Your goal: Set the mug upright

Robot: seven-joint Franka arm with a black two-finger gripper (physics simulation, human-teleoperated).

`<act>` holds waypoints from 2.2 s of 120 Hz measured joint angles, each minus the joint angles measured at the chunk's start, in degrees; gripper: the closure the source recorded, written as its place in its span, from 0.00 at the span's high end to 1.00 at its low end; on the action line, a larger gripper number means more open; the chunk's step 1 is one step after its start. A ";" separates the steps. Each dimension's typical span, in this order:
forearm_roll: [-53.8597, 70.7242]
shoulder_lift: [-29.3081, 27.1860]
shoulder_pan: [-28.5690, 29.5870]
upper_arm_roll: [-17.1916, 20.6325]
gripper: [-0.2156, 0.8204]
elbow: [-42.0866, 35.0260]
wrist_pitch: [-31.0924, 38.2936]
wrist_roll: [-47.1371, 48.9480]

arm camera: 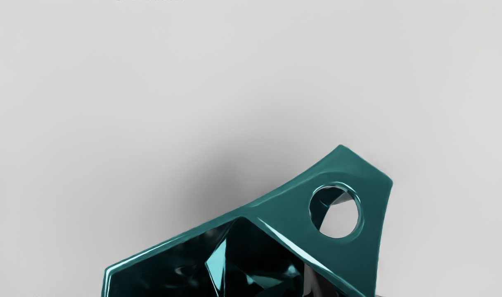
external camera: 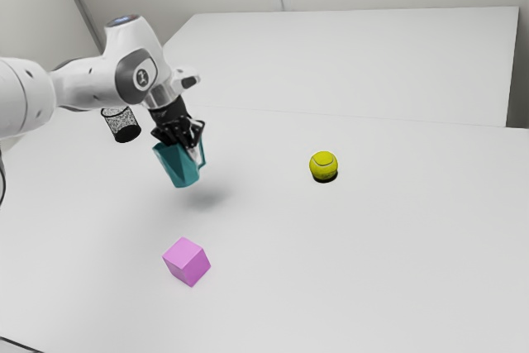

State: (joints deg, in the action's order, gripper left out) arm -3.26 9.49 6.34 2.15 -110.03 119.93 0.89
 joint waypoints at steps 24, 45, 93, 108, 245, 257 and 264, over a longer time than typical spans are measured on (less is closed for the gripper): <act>4.36 -2.78 0.06 0.62 0.03 -6.80 8.45 2.33; 5.28 -3.09 -0.02 1.33 0.03 -9.61 12.99 4.65; 5.55 -1.35 -0.02 1.84 0.03 -12.34 17.40 10.05; 5.56 -0.23 -0.03 1.87 0.03 -12.33 18.41 11.28; 8.40 -8.65 -2.85 2.31 0.78 4.11 1.08 12.50; 9.94 -8.95 -3.83 2.81 0.79 8.22 -3.92 12.15; 10.46 -8.94 -4.58 2.96 0.79 9.98 -6.56 11.96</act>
State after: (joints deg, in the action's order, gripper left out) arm 7.20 0.55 1.76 5.11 -100.05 113.36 12.86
